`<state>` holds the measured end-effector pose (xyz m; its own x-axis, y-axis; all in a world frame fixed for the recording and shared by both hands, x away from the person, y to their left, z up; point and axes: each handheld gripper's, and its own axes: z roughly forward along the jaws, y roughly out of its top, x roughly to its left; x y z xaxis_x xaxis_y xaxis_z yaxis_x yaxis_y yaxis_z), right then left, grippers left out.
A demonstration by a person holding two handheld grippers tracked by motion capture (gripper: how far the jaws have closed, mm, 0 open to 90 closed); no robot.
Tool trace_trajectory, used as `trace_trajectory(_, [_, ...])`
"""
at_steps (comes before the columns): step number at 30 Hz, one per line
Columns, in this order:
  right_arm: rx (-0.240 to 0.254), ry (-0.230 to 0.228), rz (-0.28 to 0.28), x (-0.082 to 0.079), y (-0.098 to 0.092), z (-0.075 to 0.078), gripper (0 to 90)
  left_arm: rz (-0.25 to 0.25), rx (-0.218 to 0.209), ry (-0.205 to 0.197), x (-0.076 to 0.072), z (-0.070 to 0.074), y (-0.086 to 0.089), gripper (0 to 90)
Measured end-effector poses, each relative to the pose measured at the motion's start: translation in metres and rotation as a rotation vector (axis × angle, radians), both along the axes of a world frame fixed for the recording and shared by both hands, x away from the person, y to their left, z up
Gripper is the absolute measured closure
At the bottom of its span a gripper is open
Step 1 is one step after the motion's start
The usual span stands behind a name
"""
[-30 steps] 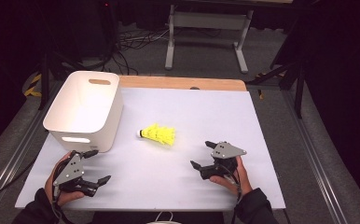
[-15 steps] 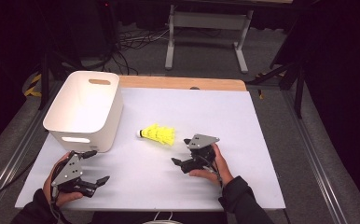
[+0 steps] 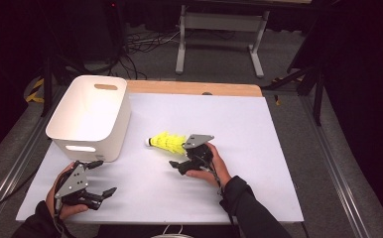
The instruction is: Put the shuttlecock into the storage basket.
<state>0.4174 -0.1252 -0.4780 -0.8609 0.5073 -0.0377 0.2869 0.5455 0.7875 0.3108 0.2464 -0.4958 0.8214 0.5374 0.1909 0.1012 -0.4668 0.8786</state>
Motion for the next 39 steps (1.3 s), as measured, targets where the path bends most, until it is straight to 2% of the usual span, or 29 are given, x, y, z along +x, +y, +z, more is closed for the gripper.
trace_trajectory(2, [-0.002,0.009,0.007,0.003,0.010,-0.001,22.2,-0.001,0.005,-0.004,0.000,0.000,0.000,6.1])
trace_trajectory(8, [0.020,0.024,0.010,0.008,0.023,-0.001,23.9,-0.005,-0.002,-0.002,-0.001,-0.001,0.000,6.2])
trace_trajectory(13, [0.018,0.027,0.020,0.010,0.031,-0.002,25.9,-0.005,0.007,-0.001,-0.001,-0.001,0.000,6.2])
trace_trajectory(19, [0.027,0.038,-0.012,0.014,0.036,-0.003,29.0,-0.012,0.014,0.004,-0.001,-0.002,-0.002,6.3])
trace_trajectory(24, [0.056,0.035,-0.053,0.020,0.041,-0.001,33.9,-0.014,0.018,0.003,-0.001,-0.002,-0.003,6.3])
trace_trajectory(29, [0.046,0.013,-0.126,0.028,0.046,0.000,47.8,-0.017,0.020,0.004,-0.002,-0.002,-0.003,6.3])
trace_trajectory(31, [0.030,0.001,-0.171,0.033,0.049,0.000,59.2,-0.016,0.019,0.004,-0.002,-0.002,-0.003,6.3])
trace_trajectory(32, [0.030,0.001,-0.171,0.033,0.049,0.000,59.2,-0.016,0.019,0.004,-0.002,-0.002,-0.003,6.3])
trace_trajectory(33, [0.030,-0.007,-0.192,0.037,0.052,-0.001,68.0,-0.016,0.020,0.004,-0.002,-0.002,-0.003,6.3])
trace_trajectory(35, [0.026,-0.008,-0.200,0.038,0.053,-0.002,69.8,-0.016,0.020,0.006,-0.001,-0.002,-0.003,6.3])
trace_trajectory(37, [0.008,-0.020,-0.209,0.042,0.058,-0.002,77.1,-0.015,0.020,0.009,-0.001,-0.003,-0.003,6.3])
trace_trajectory(39, [0.003,-0.025,-0.210,0.043,0.059,-0.002,77.6,-0.016,0.024,0.009,-0.001,-0.003,-0.004,6.3])
